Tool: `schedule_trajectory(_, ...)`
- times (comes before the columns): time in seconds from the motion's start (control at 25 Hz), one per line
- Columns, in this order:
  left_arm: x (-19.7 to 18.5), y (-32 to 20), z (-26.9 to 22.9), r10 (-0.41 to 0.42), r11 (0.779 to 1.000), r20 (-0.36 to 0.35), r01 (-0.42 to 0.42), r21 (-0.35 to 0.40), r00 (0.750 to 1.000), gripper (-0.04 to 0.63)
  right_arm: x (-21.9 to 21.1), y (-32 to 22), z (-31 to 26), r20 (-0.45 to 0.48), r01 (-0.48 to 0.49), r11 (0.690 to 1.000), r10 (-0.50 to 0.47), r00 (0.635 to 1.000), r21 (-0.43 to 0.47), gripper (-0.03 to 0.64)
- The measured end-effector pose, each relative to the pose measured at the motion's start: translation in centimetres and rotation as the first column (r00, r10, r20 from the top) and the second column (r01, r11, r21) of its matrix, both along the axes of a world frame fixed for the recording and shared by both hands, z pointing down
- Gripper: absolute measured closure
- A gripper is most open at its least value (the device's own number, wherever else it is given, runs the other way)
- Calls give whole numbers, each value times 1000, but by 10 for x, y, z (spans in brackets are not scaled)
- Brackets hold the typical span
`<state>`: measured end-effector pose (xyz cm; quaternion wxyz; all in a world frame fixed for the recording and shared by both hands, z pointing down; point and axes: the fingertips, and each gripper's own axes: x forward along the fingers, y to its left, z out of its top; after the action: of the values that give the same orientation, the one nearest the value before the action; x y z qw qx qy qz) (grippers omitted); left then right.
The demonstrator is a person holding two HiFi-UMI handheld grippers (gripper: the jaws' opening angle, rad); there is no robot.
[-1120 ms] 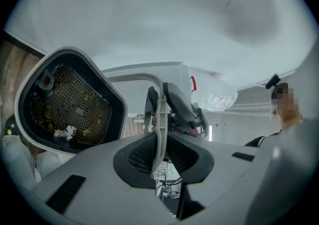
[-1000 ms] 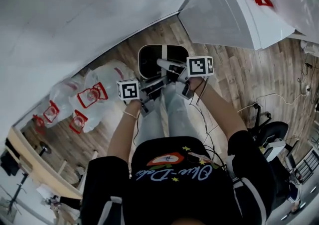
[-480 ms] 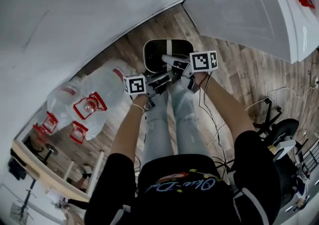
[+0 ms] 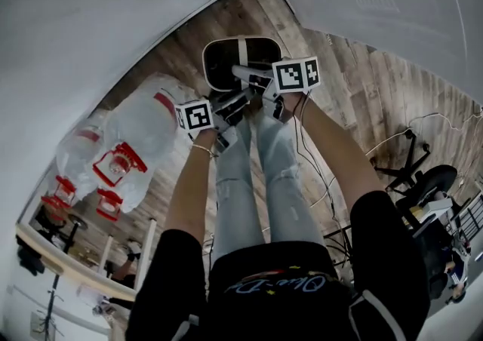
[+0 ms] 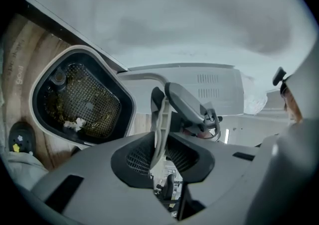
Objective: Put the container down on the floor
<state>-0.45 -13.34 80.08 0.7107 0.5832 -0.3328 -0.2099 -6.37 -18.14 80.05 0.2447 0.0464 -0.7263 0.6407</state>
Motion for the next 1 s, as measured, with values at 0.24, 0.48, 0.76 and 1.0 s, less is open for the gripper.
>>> schedule_trajectory(0.24, -1, 5, 30, 0, 1000, 36, 1, -27, 999, 535, -2, 9, 32, -37, 46, 998, -45, 998, 39, 548)
schedule_trajectory(0.48, 2, 12, 48, 4, 998, 45, -1, -61, 999, 529, 1, 19, 53, -90, 107, 992, -100, 991, 74, 548)
schedule_trajectory(0.76, 10, 19, 65, 7, 993, 25, -4, -117, 1000, 511, 10, 28, 71, -162, 148, 985, -132, 978, 89, 543)
schedule_trajectory(1.0, 13, 16, 75, -80, 983, -21, 76, -169, 997, 482, 21, 24, 82, -212, 120, 988, -97, 972, 98, 541)
